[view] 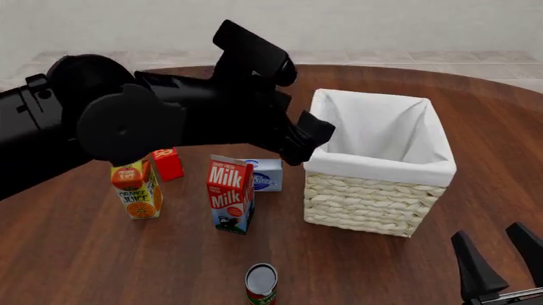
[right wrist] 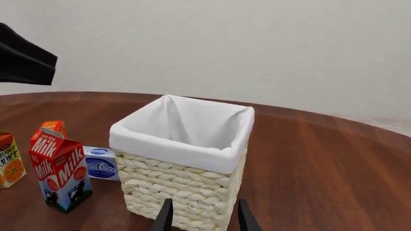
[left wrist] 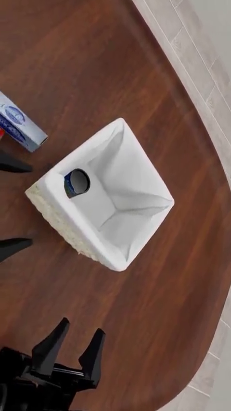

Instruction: Pick up the alphabet soup and the tomato sauce, and put them in the basket.

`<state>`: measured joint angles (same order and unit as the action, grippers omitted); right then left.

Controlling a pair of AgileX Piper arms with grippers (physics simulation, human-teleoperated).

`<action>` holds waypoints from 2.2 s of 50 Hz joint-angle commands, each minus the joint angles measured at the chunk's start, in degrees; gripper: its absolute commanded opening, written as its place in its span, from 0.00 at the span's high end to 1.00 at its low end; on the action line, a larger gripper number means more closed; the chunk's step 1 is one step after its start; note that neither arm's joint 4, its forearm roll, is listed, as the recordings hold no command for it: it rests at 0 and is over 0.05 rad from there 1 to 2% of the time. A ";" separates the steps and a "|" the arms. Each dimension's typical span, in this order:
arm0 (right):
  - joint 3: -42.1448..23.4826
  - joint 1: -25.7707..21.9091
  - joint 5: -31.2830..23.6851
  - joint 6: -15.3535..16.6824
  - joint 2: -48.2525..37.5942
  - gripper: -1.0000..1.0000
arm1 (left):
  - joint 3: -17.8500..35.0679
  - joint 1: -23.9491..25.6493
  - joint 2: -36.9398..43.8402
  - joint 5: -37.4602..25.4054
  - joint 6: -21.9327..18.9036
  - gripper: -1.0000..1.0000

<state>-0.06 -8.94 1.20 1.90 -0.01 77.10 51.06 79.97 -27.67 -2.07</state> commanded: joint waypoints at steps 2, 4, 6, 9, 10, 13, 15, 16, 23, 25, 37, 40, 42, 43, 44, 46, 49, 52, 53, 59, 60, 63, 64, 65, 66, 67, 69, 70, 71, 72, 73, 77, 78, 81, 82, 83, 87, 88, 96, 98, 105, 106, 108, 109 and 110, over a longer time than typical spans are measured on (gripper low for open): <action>0.02 -0.14 -0.06 0.22 0.00 0.00 | -2.10 0.35 -0.81 -1.56 0.74 0.00; 0.02 -0.13 -0.08 0.30 0.00 0.00 | -2.17 0.29 -0.87 -1.73 0.67 0.00; 0.02 -0.14 -0.08 0.27 0.00 0.00 | -2.18 0.26 -0.91 -2.17 0.59 0.00; 0.01 -0.16 -0.04 0.26 0.00 0.00 | -2.22 0.28 -1.16 -2.87 1.08 0.00; 0.01 -0.15 -0.04 0.24 0.00 0.00 | -2.51 0.52 -1.27 -3.07 1.13 0.00; 0.02 -0.16 -0.07 0.27 0.00 0.00 | -3.09 0.44 -1.24 -3.29 1.24 0.00; 0.02 -0.24 -0.06 0.26 0.00 0.00 | -3.69 0.80 -1.80 -3.32 1.53 0.00; 0.02 -0.26 -0.05 0.28 0.00 0.00 | -4.00 0.76 -1.86 -3.56 1.31 0.00; 0.02 -0.32 -0.06 0.31 0.00 0.00 | -5.64 0.67 -2.09 -4.40 1.43 0.00; 0.02 -0.36 -0.09 0.34 0.00 0.00 | -5.86 0.80 -2.18 -4.41 1.52 0.00; 0.03 -0.33 -0.19 0.49 0.00 0.00 | -8.40 0.62 -2.66 -5.55 1.69 0.00; 0.03 -0.43 -0.21 0.48 0.00 0.00 | -8.94 0.16 -2.50 -5.74 1.93 0.00; 0.03 -0.45 -0.22 0.47 0.00 0.00 | -9.34 0.01 -2.42 -5.75 1.96 0.00; 0.03 -0.41 -0.23 0.48 0.00 0.00 | -9.65 0.01 -2.48 -5.69 2.14 0.00; 0.03 -0.35 -0.26 0.52 0.00 0.00 | -9.91 -0.05 -2.44 -5.67 2.23 0.00; 0.03 -0.24 -0.31 0.58 0.00 0.00 | -10.44 -0.02 -2.44 -5.54 2.49 0.00; 0.03 -0.17 -0.30 0.54 0.00 0.00 | -11.14 0.17 -2.53 -5.48 2.93 0.00; 0.02 -0.26 -0.24 0.52 0.00 0.00 | -12.68 0.98 -2.82 -5.26 3.61 0.00; 0.02 -0.28 -0.24 0.48 0.00 0.00 | -13.22 1.24 -2.87 -5.21 3.98 0.00; 0.02 -0.30 -0.23 0.44 0.00 0.00 | -14.65 1.42 -3.23 -5.67 4.69 0.00; 0.02 -0.29 -0.22 0.42 0.00 0.00 | -14.83 1.42 -3.31 -5.69 4.77 0.00; 0.02 -0.21 -0.27 0.43 0.00 0.00 | -15.15 1.26 -3.45 -5.97 4.92 0.00; 0.02 -0.21 -0.22 0.37 0.00 0.00 | -15.34 1.25 -3.56 -6.08 4.93 0.00; 0.02 -0.18 -0.22 0.35 0.00 0.00 | -15.56 0.99 -3.58 -6.09 5.04 0.00; 0.02 -0.21 -0.22 0.35 0.00 0.00 | -15.89 1.17 -3.68 -6.06 5.21 0.00; 0.02 -0.21 -0.25 0.36 0.00 0.00 | -16.46 1.40 -3.75 -5.98 5.68 0.00; 0.02 -0.27 -0.23 0.43 0.00 0.00 | -17.54 1.47 -3.80 -5.55 6.15 0.00; 0.02 -0.30 -0.27 0.38 0.00 0.00 | -18.04 1.73 -3.91 -5.38 6.50 0.00; 0.02 -0.31 -0.26 0.40 0.00 0.00 | -18.32 1.72 -4.00 -5.22 6.59 0.00; 0.02 -0.34 -0.24 0.38 0.00 0.00 | -18.63 1.83 -4.07 -5.11 6.91 0.00; 0.02 -0.36 -0.24 0.37 0.00 0.00 | -18.95 1.93 -4.09 -5.04 7.02 0.00; 0.02 -0.26 -0.22 0.35 0.00 0.00 | -19.57 2.18 -4.37 -4.98 7.46 0.00; 0.02 -0.22 -0.25 0.44 0.00 0.00 | -20.44 2.43 -4.33 -4.93 7.86 0.00; 0.02 -0.20 -0.21 0.44 0.00 0.00 | -21.81 2.90 -4.58 -4.50 8.65 0.00; 0.02 -0.20 -0.23 0.45 0.00 0.00 | -22.15 3.19 -4.70 -4.39 9.08 0.00; 0.02 -0.20 -0.23 0.45 0.00 0.00 | -22.15 3.19 -4.70 -4.39 9.08 0.00; 0.03 -0.34 -0.27 0.50 0.00 0.00 | -22.90 2.92 -4.85 -3.85 9.39 0.00; 0.03 -0.39 -0.28 0.55 0.00 0.00 | -23.18 2.77 -4.80 -3.66 9.49 0.00; 0.03 -0.32 -0.28 0.59 0.00 0.00 | -25.95 4.27 -5.12 -2.73 11.46 0.00; 0.03 -0.37 -0.28 0.61 0.00 0.00 | -26.35 4.51 -5.33 -2.67 11.84 0.00; 0.04 -0.48 -0.31 0.65 0.00 0.00 | -28.15 5.48 -5.76 -2.12 13.24 0.00; 0.04 -0.48 -0.32 0.63 0.00 0.00 | -28.35 5.47 -5.76 -2.02 13.35 0.00; 0.04 -0.48 -0.30 0.63 0.00 0.00 | -28.47 5.45 -5.74 -1.97 13.30 0.00; 0.04 -0.44 -0.31 0.62 0.00 0.00 | -28.63 5.55 -5.79 -1.92 13.47 0.00; 0.03 -0.44 -0.29 0.59 0.00 0.00 | -28.67 5.43 -5.79 -1.88 13.47 0.00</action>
<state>-0.03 -9.34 0.90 2.49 -0.01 50.36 55.84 74.53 -30.22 10.10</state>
